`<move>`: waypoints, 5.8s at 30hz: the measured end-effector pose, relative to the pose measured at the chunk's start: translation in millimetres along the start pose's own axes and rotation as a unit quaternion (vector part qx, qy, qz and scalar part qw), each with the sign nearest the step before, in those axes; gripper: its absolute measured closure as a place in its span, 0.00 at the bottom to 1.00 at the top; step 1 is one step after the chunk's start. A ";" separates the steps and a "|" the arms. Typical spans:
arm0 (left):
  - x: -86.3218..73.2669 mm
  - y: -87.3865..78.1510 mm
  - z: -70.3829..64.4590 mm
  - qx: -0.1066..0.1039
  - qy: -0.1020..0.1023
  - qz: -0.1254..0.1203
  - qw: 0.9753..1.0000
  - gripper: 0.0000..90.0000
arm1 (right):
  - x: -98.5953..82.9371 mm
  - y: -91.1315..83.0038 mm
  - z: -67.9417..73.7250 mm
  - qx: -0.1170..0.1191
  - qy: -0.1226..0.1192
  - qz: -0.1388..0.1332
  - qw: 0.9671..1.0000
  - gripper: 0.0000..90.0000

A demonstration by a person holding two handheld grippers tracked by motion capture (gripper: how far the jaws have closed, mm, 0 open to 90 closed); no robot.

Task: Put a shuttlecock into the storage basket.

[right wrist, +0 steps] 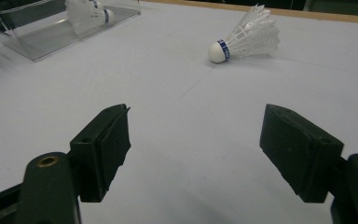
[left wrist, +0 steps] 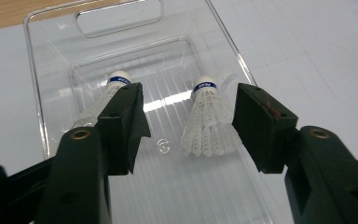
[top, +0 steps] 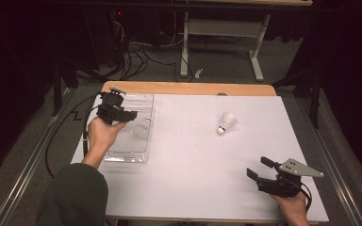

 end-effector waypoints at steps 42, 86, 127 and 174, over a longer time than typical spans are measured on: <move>-24.0 -24.3 -28.7 -0.029 0.035 -0.034 0.998 0.43 | -0.2 -0.4 -0.9 0.000 0.002 0.000 1.000 0.27; -70.4 -35.7 -31.7 -0.066 0.009 -0.081 0.994 0.44 | 0.1 -0.5 -0.5 0.001 0.000 -0.001 1.000 0.27; -123.9 -37.5 -36.9 -0.082 0.007 -0.137 0.987 0.44 | 0.2 -0.8 -0.4 0.000 0.002 -0.002 1.000 0.27; -158.2 -25.8 -52.8 -0.120 0.025 -0.166 0.978 0.41 | 0.7 0.6 -2.2 -0.008 0.006 0.000 1.000 0.27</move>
Point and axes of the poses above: each handheld gripper's, and its own axes: y roughly forward along the jaws, x roughly out of its top, z roughly to its left, the point moved 3 cm from there along y, roughly forward along the jaws, and after that the axes turned 3 degrees about x, right-handed, at the moved point
